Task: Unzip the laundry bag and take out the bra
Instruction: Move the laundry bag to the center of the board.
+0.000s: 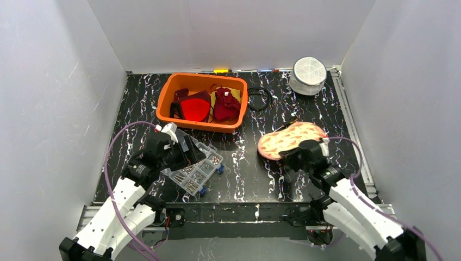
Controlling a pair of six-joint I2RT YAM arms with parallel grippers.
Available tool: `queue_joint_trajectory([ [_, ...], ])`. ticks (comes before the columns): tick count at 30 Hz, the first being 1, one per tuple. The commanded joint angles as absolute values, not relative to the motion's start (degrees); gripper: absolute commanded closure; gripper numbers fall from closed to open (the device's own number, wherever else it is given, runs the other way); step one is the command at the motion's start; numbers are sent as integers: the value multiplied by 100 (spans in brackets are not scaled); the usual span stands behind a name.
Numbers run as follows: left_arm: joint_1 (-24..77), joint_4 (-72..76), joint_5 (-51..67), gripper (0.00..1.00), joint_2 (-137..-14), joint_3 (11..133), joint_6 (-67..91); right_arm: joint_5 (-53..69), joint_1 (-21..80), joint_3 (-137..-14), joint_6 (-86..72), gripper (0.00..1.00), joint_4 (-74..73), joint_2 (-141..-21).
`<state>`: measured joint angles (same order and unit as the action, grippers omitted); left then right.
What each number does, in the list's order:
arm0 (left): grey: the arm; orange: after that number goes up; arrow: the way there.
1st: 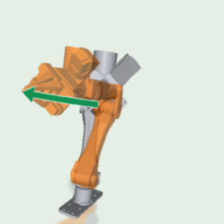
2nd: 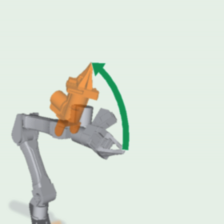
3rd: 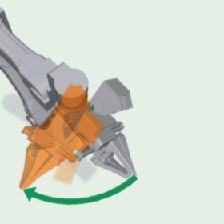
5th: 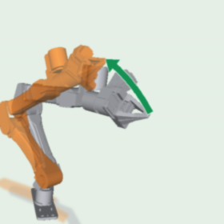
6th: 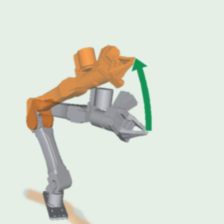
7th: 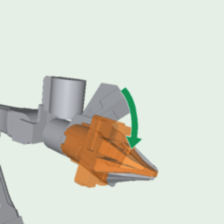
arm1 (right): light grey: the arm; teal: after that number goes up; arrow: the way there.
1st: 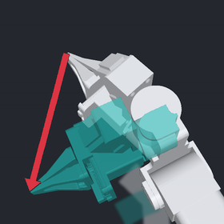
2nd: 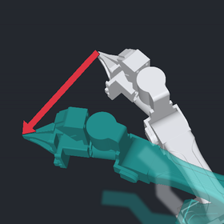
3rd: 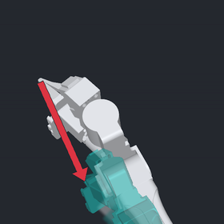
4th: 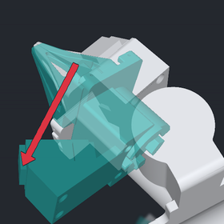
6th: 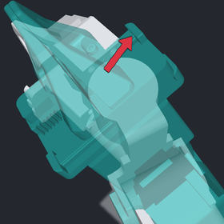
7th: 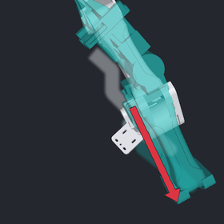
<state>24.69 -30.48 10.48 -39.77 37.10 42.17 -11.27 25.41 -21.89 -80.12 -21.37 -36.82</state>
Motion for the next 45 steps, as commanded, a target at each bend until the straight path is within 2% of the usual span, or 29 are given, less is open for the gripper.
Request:
queue_joint_trajectory([
  [1,2687,-2898,1196,10,-4034,3822,4452,-2229,3801,-2722,-7966,99,-1126,-4300],
  [7,3083,-2509,1284,10,-3919,3591,5160,-2830,4942,-2422,-8677,99,-808,-4417],
  [16,4291,-2315,309,9,-4184,3499,5762,-4233,6892,-2071,-10044,99,-360,-5193],
  [17,4343,-2343,235,9,-4204,3498,5784,-4288,7027,-2055,-10114,94,-276,-5323],
  [20,4434,-2456,77,9,-4202,3498,5817,-4287,7214,-2226,-9946,66,-288,-5638],
  [24,4450,-2660,-152,9,-4141,3516,5773,-4316,7271,-2894,-9254,35,-1215,-5759],
  [27,4451,-2740,-202,9,-4131,3549,5714,-4270,7266,-3275,-8538,8,-1763,-5643],
  [28,4449,-2754,-202,9,-4139,3558,5694,-4195,7266,-3349,-8242,2,-1883,-5571],
  [32,4449,-2881,-227,9,-4198,3642,5491,-4143,7260,-3592,-7025,1,-2447,-5159],
  [37,4454,-3226,-386,9,-4193,3795,5117,-4795,6974,-3976,-5858,1,-3516,-4500],
  [41,4447,-3596,-663,9,-4106,3981,4858,-4841,5992,-3984,-4990,1,-3419,-4036],
  [45,4454,-3510,-640,9,-4061,3980,4703,-4261,4802,-3749,-3947,1,-2298,-4165],
])
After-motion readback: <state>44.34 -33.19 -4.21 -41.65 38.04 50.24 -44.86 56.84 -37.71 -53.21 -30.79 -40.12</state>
